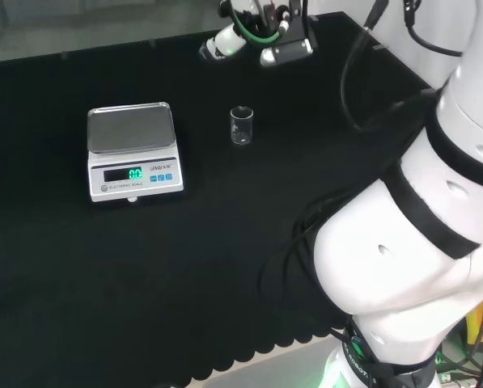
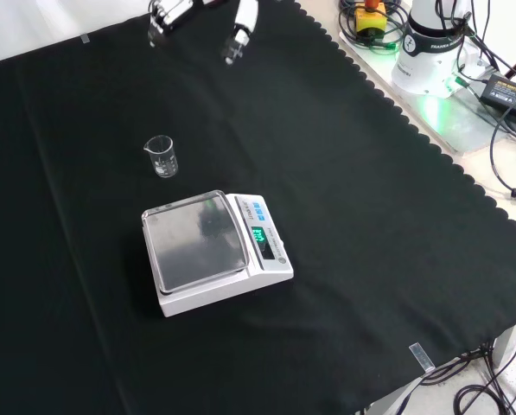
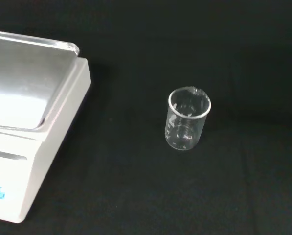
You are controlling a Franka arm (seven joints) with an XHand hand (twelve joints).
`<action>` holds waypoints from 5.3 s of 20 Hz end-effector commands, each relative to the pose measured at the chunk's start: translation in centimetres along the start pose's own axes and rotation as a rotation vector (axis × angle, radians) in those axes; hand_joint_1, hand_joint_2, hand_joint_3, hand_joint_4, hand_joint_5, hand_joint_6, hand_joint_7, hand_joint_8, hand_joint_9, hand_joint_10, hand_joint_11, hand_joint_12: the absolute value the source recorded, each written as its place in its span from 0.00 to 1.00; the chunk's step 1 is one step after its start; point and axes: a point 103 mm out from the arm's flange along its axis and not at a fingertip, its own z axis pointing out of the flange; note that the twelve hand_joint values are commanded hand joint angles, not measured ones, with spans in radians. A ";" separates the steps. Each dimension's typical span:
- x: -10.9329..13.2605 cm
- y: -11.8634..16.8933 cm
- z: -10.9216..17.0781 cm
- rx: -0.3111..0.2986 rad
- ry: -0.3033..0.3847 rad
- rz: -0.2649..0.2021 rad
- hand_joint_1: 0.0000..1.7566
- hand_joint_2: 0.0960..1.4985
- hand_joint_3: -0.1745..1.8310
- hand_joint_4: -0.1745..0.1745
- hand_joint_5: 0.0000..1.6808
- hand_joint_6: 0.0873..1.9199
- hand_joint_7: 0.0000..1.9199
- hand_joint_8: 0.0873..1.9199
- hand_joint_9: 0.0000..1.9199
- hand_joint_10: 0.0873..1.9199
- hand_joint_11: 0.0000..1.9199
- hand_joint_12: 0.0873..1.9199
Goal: Pick up the beaker.
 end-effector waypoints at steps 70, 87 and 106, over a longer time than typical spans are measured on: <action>-2.5 16.0 20.1 0.283 0.054 0.028 0.36 0.52 0.20 0.26 0.27 0.00 0.12 0.35 0.11 0.45 0.20 0.73; -5.0 14.7 19.8 0.248 -0.002 0.086 0.58 0.47 0.41 0.10 0.57 0.10 0.42 0.27 0.47 0.25 0.49 0.55; -2.2 15.1 15.2 0.375 -0.065 0.020 0.62 0.45 0.42 0.00 0.60 0.17 0.51 0.31 0.65 0.14 0.71 0.37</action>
